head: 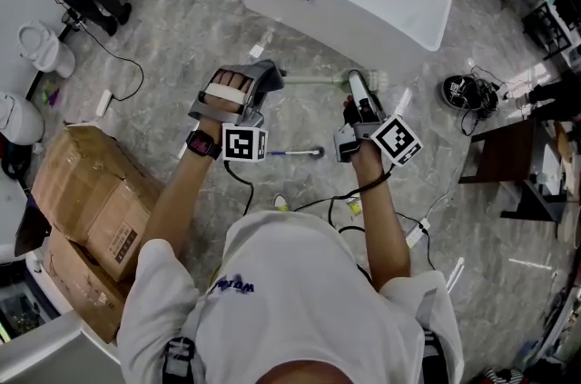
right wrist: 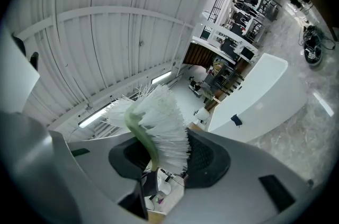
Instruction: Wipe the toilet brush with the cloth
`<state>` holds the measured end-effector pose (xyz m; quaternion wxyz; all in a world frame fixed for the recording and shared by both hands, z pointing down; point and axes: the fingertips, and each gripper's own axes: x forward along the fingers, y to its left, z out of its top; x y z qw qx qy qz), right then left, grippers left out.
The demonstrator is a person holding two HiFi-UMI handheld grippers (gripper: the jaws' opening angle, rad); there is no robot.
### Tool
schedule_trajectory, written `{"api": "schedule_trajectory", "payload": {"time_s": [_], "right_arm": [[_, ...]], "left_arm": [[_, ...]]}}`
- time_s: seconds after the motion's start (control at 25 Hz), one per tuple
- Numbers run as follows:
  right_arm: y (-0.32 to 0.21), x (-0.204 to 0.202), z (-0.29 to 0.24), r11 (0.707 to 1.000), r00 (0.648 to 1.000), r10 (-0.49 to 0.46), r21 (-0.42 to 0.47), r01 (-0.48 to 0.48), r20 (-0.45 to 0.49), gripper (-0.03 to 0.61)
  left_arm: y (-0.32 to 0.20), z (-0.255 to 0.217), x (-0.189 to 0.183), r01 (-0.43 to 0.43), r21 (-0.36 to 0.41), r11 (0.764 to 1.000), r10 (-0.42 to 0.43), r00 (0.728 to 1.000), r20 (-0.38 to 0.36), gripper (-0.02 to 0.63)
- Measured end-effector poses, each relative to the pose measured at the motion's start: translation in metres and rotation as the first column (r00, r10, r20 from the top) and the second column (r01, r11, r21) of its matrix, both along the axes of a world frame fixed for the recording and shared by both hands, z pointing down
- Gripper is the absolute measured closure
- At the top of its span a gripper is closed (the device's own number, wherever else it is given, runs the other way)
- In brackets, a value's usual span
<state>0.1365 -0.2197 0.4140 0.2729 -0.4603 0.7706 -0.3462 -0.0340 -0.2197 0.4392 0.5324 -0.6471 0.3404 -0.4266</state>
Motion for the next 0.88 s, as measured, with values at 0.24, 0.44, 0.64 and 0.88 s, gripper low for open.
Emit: {"api": "schedule_trajectory", "payload": {"time_s": [0.24,0.44,0.64,0.88], "right_arm": [[0.001,0.005,0.000,1.000,1.000,0.008,0.003,-0.008,-0.008,0.415],[0.006,0.011,0.001,1.000,1.000,0.023,0.002,-0.023,-0.009,0.414],[0.010,0.018,0.003,0.999,0.999,0.040,-0.002,-0.040,-0.005,0.414],[0.015,0.025,0.006,0.999,0.999,0.048,-0.008,-0.048,-0.002,0.415]], "left_arm": [[0.001,0.004,0.001,-0.014,-0.040,0.999,0.013,0.999,-0.039,0.521],[0.003,0.005,0.004,-0.032,-0.045,0.998,0.030,0.999,-0.044,0.520],[0.005,0.007,0.008,-0.046,-0.047,0.998,0.044,0.998,-0.049,0.518],[0.006,0.010,0.013,-0.063,-0.052,0.997,0.061,0.997,-0.052,0.517]]}}
